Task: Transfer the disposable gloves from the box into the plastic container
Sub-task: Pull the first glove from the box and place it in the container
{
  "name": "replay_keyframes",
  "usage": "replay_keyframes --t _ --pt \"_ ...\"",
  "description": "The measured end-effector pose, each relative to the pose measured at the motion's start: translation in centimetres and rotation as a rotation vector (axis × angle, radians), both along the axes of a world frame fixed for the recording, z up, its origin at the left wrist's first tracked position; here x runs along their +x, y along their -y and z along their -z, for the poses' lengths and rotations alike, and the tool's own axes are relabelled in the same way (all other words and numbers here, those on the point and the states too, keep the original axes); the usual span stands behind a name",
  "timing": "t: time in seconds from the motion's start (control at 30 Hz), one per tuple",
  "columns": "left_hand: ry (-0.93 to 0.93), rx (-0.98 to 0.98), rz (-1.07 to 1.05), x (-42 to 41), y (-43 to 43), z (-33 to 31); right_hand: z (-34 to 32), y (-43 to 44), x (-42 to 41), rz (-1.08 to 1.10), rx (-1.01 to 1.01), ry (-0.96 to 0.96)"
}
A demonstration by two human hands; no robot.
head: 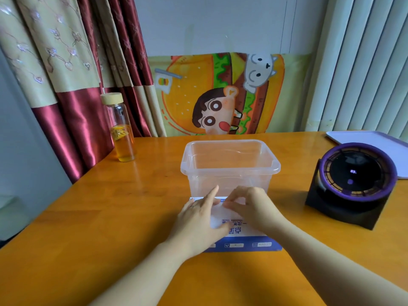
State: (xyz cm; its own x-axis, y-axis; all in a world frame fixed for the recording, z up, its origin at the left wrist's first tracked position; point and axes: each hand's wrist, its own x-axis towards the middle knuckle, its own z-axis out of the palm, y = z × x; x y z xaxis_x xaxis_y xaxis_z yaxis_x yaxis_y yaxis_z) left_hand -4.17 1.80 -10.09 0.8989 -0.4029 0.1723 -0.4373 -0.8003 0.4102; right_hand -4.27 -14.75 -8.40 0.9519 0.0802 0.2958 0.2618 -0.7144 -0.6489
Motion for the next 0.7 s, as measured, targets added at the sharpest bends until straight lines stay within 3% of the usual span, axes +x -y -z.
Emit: replay_keyframes --t 0.23,0.4,0.43,0.63,0.7 --pt "0.014 0.011 0.011 -0.3 0.2 -0.3 0.6 1.3 -0.3 0.111 0.201 -0.006" --pt "0.001 0.003 0.01 -0.3 0.1 -0.4 0.0 0.1 -0.2 -0.025 -0.157 -0.01" --pt "0.0 0.006 0.008 -0.3 0.1 -0.4 -0.1 0.1 -0.2 -0.019 -0.146 -0.008" --pt "0.024 0.02 0.003 -0.4 0.2 -0.5 0.7 1.7 -0.3 0.182 0.397 0.041" --pt "0.026 0.027 -0.001 -0.4 0.2 -0.5 0.7 1.9 -0.6 0.196 0.447 0.054"
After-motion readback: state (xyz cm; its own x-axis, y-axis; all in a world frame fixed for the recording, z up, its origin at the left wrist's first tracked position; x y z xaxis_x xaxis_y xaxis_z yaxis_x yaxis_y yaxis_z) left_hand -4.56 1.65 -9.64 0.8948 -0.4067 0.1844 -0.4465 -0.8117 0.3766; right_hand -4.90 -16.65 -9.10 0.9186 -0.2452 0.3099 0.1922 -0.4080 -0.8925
